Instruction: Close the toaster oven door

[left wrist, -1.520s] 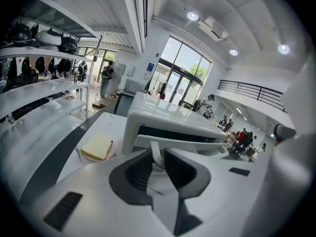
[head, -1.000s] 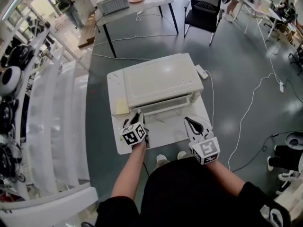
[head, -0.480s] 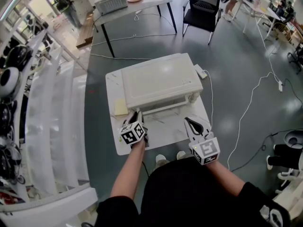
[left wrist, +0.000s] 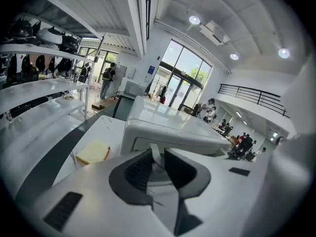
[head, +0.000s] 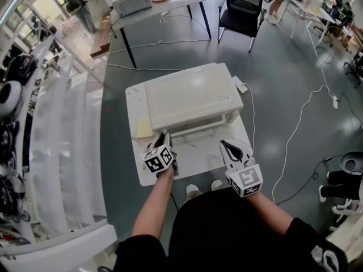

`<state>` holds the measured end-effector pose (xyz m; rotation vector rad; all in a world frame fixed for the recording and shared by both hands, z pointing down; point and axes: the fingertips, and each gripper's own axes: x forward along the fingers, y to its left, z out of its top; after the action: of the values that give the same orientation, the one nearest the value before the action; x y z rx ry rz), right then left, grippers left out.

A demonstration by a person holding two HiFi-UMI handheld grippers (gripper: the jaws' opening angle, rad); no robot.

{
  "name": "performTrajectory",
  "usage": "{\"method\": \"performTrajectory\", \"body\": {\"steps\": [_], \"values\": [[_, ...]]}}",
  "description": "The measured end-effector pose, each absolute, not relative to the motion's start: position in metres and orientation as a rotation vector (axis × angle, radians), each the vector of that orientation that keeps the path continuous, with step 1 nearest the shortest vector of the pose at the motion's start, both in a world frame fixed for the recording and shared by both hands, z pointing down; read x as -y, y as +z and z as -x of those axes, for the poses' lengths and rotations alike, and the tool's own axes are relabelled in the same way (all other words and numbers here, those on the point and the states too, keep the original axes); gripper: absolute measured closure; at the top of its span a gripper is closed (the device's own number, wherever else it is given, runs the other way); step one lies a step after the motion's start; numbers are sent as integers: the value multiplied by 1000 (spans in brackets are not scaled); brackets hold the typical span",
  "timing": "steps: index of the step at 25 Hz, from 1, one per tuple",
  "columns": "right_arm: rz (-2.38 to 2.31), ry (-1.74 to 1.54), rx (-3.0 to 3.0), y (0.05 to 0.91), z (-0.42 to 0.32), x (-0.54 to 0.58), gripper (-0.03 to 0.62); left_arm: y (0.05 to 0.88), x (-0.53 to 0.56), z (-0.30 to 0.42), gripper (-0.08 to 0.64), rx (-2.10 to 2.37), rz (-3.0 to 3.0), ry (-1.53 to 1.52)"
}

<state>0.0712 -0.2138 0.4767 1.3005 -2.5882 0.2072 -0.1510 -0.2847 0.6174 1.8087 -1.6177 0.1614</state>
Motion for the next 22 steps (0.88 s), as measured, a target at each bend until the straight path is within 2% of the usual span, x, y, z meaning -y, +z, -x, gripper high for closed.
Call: {"method": "performTrajectory", "body": {"steps": [7,12,22], "values": [[-1320,201,2584,476,-76,214,571,615,285,149,461,1673,-1898,246],[-1335,201,2576,474,-83,209,571,610,280,156,414,1705,-1879,162],[-1335,209,2583,471,-88,205,571,550,260,153,396,1753,-2022,47]]}}
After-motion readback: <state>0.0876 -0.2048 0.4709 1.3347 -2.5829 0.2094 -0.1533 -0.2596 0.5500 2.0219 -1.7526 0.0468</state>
